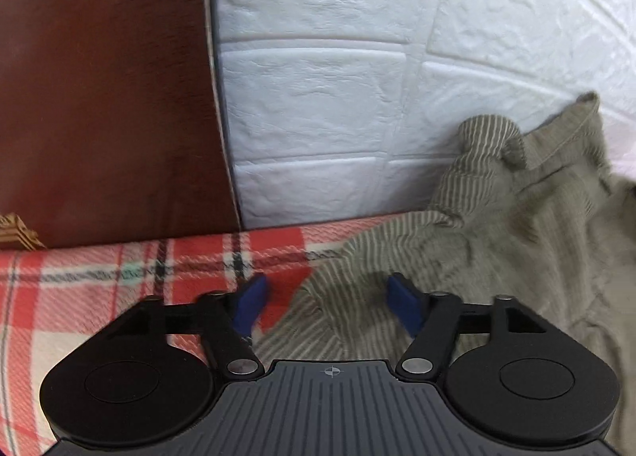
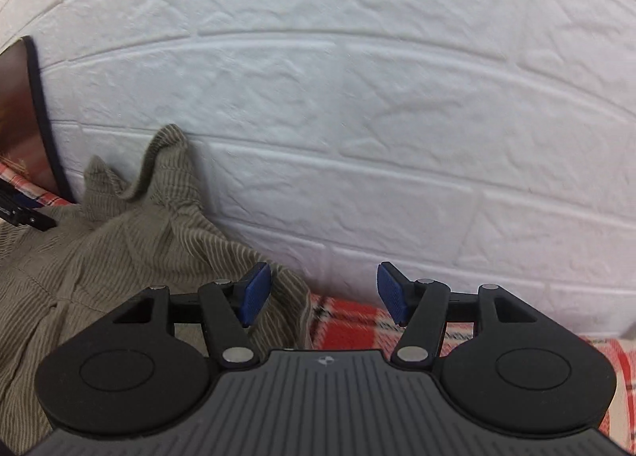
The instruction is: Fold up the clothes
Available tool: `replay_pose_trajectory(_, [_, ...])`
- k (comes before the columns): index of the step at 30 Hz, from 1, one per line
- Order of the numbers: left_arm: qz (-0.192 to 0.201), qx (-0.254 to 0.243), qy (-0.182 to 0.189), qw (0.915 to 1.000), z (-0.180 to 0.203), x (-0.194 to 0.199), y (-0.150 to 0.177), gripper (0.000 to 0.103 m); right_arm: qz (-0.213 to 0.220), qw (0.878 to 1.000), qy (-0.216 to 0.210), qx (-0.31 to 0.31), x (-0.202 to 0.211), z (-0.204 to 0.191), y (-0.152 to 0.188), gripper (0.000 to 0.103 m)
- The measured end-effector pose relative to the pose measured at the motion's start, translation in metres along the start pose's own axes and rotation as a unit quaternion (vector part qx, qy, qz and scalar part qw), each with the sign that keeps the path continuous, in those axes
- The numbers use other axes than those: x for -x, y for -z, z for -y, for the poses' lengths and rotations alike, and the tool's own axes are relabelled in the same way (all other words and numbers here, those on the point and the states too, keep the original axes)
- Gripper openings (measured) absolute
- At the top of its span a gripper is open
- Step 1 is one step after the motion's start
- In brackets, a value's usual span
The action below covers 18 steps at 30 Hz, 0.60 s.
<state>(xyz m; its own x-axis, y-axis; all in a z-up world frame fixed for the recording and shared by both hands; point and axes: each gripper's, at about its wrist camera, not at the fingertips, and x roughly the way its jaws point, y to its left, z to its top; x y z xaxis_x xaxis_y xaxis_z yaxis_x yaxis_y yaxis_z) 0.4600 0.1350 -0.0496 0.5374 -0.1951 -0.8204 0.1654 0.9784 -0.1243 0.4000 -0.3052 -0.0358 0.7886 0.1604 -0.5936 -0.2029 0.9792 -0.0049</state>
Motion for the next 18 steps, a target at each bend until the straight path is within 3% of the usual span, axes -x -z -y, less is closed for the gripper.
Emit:
replay_pose_trajectory(1, [-0.002, 0.005, 0.005, 1.0000, -0.002, 0.002, 0.000, 0.058, -0.001, 1.000, -0.001, -0.005, -0.001, 0.002, 0.002, 0.064])
replay_pose_trajectory(3, [-0.006, 0.015, 0.011, 0.9998, -0.007, 0.005, 0.000, 0.034, -0.004, 1.000, -0.009, -0.014, 0.000, 0.005, 0.004, 0.064])
replay_pose_trajectory(9, [0.004, 0.012, 0.005, 0.9999, -0.005, 0.014, 0.006, 0.002, -0.012, 1.000, -0.019, -0.020, -0.005, 0.000, 0.001, 0.064])
replay_pose_trajectory(15, [0.056, -0.036, -0.058, 0.9962, 0.019, 0.032, 0.014, 0.000, -0.031, 0.999, -0.015, -0.017, -0.010, -0.002, -0.004, 0.064])
replay_pose_trajectory(18, [0.064, -0.033, -0.073, 0.9947, 0.024, 0.034, 0.006, 0.000, -0.043, 0.999, -0.013, -0.004, -0.020, -0.008, -0.008, 0.064])
